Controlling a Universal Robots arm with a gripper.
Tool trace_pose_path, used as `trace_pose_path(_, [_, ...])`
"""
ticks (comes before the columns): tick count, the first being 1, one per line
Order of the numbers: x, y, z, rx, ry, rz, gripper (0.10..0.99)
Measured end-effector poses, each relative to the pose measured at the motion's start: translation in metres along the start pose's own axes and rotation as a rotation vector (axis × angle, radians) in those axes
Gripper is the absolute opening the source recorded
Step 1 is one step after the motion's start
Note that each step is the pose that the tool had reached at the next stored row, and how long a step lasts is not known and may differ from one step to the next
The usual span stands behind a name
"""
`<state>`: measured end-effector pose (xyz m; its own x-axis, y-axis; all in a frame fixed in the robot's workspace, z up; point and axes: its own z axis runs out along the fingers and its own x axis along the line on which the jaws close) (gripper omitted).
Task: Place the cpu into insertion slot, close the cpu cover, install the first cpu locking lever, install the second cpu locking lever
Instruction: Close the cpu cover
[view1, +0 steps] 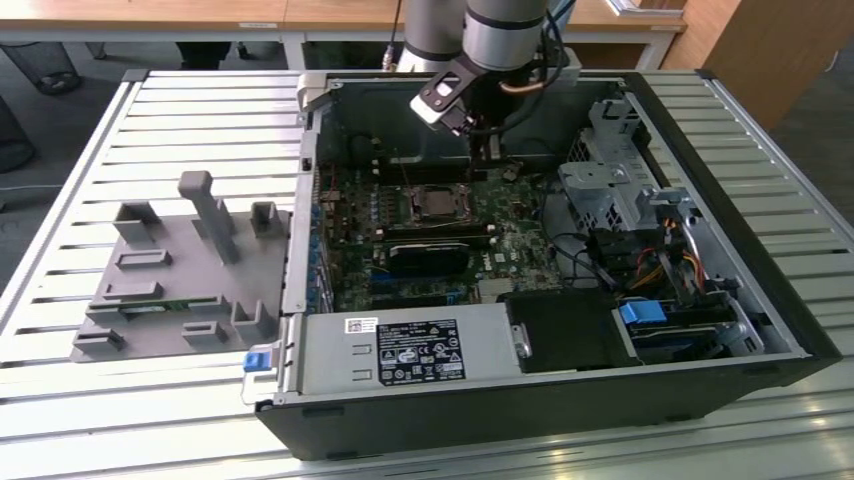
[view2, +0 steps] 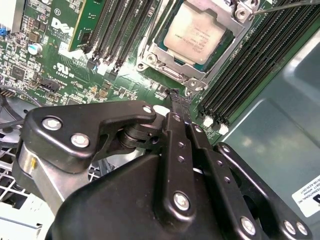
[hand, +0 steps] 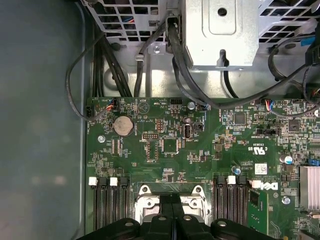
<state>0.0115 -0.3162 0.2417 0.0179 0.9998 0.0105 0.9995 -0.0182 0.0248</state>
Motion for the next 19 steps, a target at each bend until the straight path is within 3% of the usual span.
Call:
trace_pose_path(11, [-0.0001,-0.0034,0.0062,0.001,0.0000,0.000,0.106])
trace_pose_path(19, [-0.0004,-0.0176,0.0120,0.001,0.0000,0.000,0.106])
